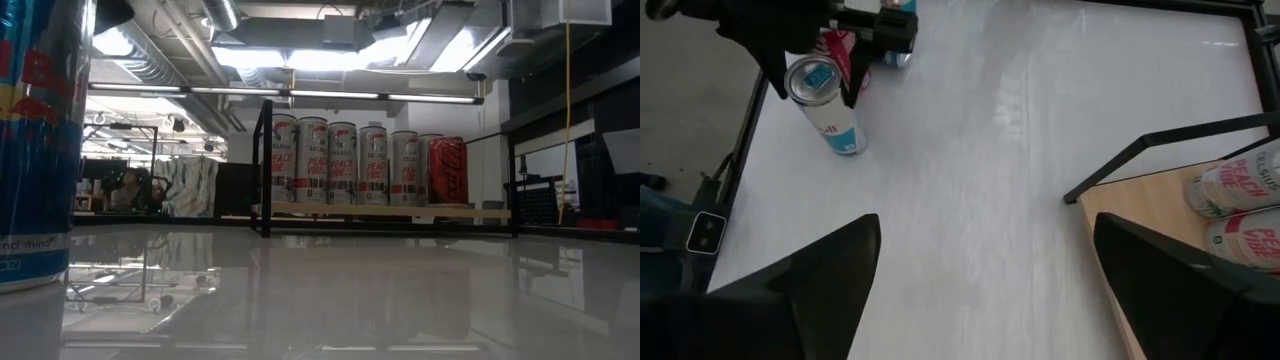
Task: Place canned beverage on shelf
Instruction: Put the blue soda can on the shelf
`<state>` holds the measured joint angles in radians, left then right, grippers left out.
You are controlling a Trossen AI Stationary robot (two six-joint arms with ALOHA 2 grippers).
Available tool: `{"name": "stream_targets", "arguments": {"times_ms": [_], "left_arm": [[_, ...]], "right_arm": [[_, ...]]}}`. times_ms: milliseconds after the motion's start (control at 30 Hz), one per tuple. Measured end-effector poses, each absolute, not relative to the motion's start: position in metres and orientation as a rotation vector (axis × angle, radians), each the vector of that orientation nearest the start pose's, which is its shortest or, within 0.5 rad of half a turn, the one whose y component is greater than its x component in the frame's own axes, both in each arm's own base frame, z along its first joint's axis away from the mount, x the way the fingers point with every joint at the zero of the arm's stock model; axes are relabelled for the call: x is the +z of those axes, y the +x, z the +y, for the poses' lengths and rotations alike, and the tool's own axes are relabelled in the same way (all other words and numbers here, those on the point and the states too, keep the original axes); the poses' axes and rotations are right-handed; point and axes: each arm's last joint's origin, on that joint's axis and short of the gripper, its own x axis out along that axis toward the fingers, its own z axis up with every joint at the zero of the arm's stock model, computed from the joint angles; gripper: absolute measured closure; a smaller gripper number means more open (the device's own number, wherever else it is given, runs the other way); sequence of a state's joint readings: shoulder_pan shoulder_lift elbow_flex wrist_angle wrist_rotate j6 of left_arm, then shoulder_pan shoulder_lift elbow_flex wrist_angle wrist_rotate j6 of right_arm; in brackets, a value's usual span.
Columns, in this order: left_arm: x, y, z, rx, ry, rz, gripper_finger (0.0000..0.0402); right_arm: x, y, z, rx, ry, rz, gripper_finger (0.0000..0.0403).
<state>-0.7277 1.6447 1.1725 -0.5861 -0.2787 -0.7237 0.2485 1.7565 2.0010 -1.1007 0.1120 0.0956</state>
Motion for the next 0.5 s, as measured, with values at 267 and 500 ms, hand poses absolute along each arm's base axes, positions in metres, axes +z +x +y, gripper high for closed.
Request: {"name": "stream_targets", "arguments": {"times_ms": [267,500], "left_arm": [[0.224,0.258,-0.210,-0.073,-0.093,1.012,0.0150],[0.224,0.277,-0.187,-0.136,0.001,1.015,0.0191]], "right_arm": [[0.408,0.345,0.084,0.088,-0.064,0.848,0.0040],[0.408,0.345,0.084,0.088,-0.065,0.849,0.0040]]}}
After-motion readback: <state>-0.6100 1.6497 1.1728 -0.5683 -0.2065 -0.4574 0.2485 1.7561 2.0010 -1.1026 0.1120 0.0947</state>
